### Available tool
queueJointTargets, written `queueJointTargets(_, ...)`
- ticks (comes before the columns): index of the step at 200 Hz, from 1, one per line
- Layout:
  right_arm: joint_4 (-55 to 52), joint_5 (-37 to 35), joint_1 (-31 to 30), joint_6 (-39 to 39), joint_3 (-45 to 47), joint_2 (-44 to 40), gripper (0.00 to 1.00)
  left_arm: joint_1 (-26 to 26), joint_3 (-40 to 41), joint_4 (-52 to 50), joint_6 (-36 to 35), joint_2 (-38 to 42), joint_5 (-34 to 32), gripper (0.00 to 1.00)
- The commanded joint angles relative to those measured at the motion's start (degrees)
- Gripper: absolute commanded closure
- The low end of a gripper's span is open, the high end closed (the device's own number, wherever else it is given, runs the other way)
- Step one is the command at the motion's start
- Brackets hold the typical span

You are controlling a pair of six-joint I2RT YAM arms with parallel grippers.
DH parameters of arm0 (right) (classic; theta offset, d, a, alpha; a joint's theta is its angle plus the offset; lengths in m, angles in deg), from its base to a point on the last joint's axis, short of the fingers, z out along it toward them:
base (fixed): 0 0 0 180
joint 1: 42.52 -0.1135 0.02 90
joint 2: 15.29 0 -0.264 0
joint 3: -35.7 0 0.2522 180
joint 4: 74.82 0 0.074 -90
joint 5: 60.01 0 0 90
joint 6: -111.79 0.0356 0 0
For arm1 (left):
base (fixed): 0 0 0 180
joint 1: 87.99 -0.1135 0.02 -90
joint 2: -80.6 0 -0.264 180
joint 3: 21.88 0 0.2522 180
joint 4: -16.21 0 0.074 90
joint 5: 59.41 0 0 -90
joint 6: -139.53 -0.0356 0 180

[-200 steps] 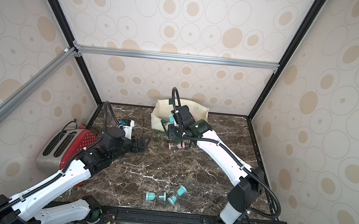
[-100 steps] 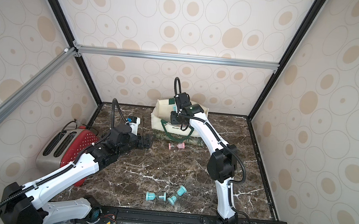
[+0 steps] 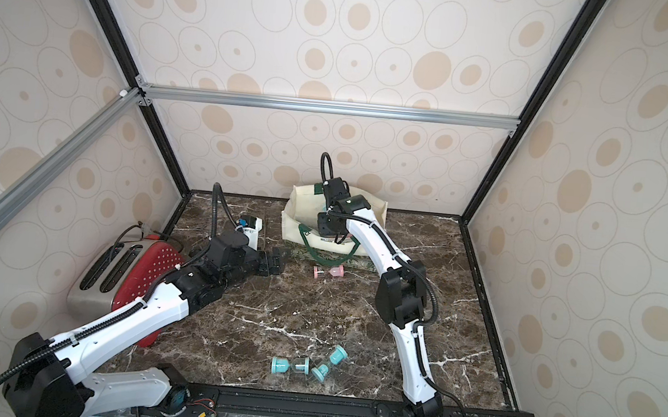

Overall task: Put the hourglass into the canvas bag
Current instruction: Place the hourglass in the canvas bag.

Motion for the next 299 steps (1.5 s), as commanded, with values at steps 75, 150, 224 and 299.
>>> queueJointTargets(75,-2.9,-2.5,0.6,-2.5,4.3,-11.3,0.25,-0.2,-1.7,0.9,-0.1,1.0,-1.6,0.03)
queueJointTargets(150,5.7,0.6,-0.2,-2.7,28.3,-33.7,0.15,-0.3,-1.9,-0.3,-1.0,2.4,-1.1,0.02)
queueJointTargets(224,18.7,7.1,-3.6,0.0,57.7,-50.1,0.18,-0.3,2.2,0.5,0.6,4.7,-2.3,0.03)
queueJointTargets(299,20.0,13.3,-6.3,-23.5,58.0,-36.3,0.27,-0.3,6.6,2.3,1.4,6.7,-5.4,0.03)
